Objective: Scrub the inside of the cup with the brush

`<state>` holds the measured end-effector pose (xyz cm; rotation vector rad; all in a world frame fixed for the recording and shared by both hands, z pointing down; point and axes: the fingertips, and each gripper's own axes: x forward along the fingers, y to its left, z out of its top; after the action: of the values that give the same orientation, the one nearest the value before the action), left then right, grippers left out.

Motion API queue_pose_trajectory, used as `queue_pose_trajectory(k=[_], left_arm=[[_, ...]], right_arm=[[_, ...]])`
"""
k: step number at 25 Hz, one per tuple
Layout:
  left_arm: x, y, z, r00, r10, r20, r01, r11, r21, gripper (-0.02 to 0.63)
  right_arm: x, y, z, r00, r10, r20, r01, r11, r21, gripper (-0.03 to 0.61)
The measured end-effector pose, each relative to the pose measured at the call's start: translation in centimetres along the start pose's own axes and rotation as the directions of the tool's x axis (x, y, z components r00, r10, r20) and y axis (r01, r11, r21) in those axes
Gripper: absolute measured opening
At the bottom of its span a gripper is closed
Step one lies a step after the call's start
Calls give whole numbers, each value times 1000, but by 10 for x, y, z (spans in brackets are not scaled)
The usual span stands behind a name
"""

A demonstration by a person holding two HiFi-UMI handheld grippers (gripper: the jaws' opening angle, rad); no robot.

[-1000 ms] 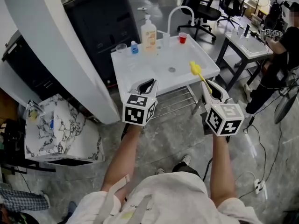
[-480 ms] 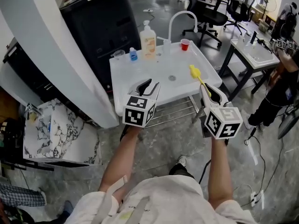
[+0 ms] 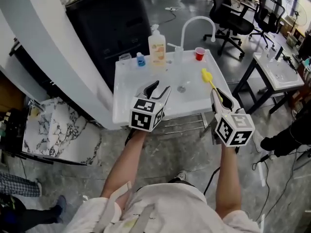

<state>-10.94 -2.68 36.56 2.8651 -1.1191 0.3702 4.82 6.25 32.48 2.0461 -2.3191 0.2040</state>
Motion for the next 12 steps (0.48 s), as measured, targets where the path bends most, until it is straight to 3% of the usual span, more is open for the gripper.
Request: queue_pose_trajectory(k=[12], left_arm=[[30,5,5,993,109,-35,-109,994,3,222]], right_arm=[[41,-39,-1,993,116,-9,-116,993,27,35]])
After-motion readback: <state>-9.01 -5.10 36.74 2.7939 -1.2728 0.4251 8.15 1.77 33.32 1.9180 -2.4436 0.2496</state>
